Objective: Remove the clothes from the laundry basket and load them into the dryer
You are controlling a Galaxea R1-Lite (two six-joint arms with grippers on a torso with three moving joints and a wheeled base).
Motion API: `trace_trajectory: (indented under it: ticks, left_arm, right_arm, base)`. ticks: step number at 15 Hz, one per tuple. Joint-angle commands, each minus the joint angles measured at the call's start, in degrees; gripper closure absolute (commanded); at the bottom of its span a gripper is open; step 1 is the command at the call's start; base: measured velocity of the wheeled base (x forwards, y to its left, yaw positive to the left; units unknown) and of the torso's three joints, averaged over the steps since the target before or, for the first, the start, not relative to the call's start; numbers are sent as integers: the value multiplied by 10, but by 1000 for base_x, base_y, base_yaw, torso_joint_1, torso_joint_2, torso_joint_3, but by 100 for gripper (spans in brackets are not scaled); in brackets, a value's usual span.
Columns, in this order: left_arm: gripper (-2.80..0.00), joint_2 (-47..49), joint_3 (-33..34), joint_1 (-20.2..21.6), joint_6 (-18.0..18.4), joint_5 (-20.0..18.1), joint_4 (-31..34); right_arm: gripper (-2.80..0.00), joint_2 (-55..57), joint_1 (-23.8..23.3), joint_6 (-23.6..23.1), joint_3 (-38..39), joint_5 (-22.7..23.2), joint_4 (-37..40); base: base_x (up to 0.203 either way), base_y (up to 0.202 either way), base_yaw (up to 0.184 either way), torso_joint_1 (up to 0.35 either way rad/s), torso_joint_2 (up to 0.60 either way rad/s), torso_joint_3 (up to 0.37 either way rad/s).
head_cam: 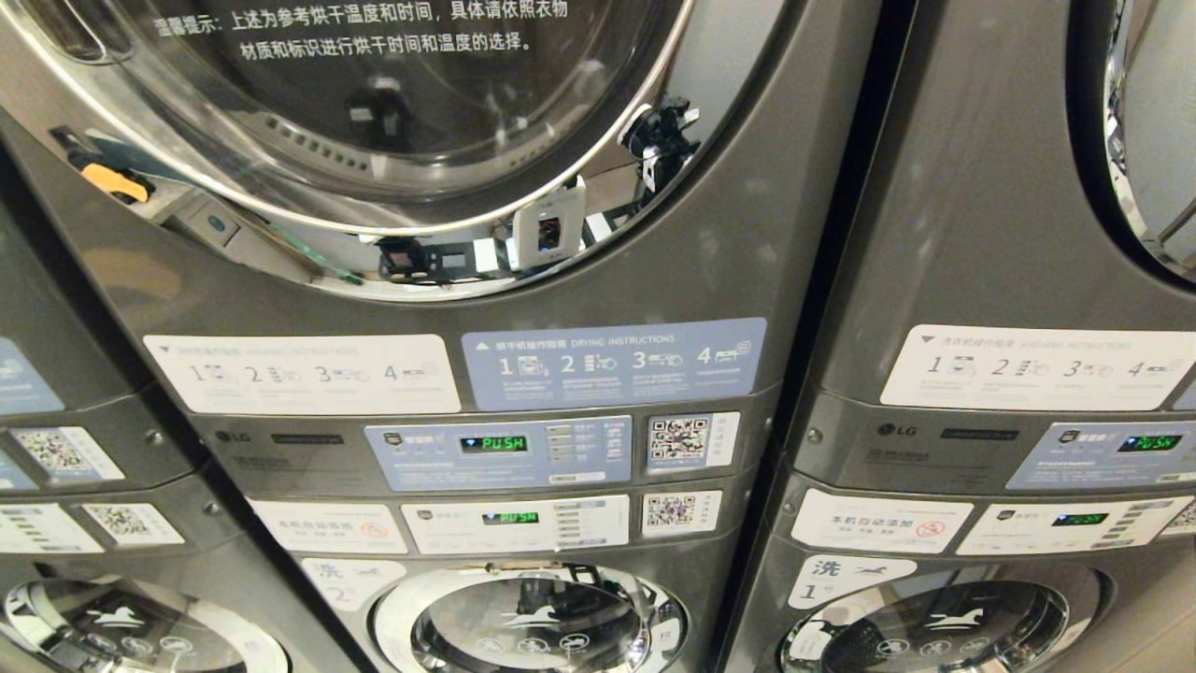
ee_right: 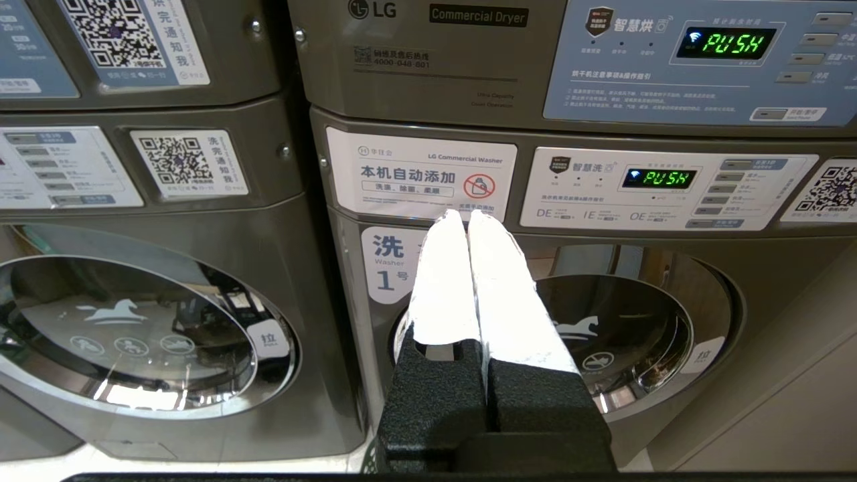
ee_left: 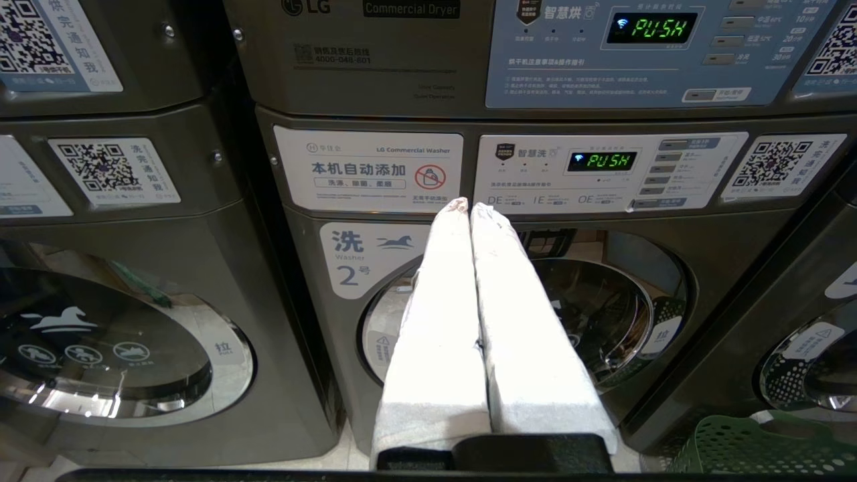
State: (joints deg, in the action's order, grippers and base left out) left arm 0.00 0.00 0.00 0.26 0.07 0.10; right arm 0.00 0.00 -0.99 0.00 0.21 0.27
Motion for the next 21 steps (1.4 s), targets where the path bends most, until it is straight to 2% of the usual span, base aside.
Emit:
trace_trajectory:
  ticks: [1, 14, 21]
  left_arm:
    - [0, 0, 1, 0, 0, 0, 0]
    - [0, 1, 1, 0, 0, 0, 0]
    - [0, 0, 1, 0, 0, 0, 0]
  right_arm:
    - [0, 1, 0, 0, 0, 1, 0]
    - [0, 1, 0, 0, 0, 0, 0]
    - [0, 0, 0, -2, 0, 0, 0]
  base:
    - [0, 0, 0, 0, 0, 0]
    - [0, -1, 4, 42, -79, -39]
    - [2, -7, 166, 59, -111, -58]
